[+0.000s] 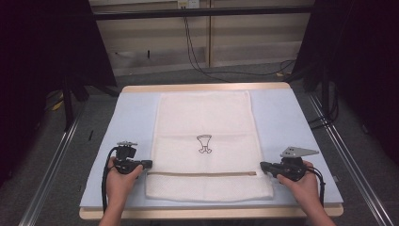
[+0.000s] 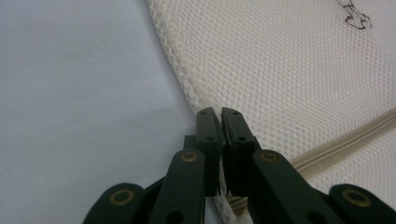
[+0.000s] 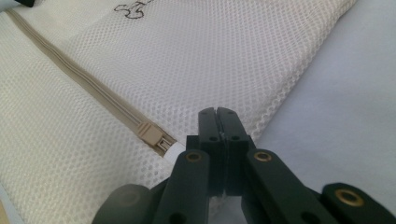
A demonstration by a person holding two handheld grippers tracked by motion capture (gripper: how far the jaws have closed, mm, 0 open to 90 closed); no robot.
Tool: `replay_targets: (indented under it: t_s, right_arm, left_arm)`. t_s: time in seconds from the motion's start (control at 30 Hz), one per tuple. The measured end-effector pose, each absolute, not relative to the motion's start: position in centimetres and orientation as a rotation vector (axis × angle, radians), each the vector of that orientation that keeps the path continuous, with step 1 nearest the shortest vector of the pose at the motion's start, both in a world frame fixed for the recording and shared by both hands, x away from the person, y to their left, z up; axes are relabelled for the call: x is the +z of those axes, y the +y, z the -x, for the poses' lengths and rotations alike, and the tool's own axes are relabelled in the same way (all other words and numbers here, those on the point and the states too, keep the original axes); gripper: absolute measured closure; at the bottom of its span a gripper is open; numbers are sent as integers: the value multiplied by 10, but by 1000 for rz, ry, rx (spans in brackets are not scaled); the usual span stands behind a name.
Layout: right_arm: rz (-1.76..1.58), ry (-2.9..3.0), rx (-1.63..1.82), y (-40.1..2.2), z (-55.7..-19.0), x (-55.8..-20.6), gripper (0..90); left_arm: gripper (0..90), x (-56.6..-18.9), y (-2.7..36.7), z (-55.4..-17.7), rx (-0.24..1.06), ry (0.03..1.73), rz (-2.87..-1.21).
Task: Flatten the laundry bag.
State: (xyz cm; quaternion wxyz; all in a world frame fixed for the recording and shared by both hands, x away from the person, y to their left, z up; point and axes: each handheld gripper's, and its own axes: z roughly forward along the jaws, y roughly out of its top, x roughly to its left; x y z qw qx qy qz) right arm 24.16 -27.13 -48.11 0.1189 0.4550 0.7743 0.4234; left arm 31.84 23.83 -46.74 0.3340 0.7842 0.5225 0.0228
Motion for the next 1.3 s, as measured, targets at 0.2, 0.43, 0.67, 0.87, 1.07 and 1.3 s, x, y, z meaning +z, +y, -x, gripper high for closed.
replay_targets:
  t_s: [0.2, 0.43, 0.67, 0.87, 1.07, 1.3]
  right_arm:
    - [-1301, 2297, 1225, -267, -243, -482, 900]
    - [-1289, 2277, 1234, -267, -241, -478, 900]
    - [-1239, 2265, 1191, -266, -241, -475, 900]
    - [-1207, 2274, 1177, -263, -239, -475, 888]
    - [-1206, 2248, 1188, -266, -237, -474, 877]
    - [-1231, 2220, 1217, -268, -237, -473, 900]
  left_arm:
    - [840, -468, 240, -318, 85, 1373, -2006]
    - [646, -460, 233, -314, 91, 1327, -1996]
    - [509, -453, 214, -318, 73, 1238, -1998]
    - [434, -453, 208, -315, 78, 1206, -1996]
    - [411, -451, 206, -314, 63, 1179, -1993]
    - [383, -450, 198, -315, 17, 1145, -1966]
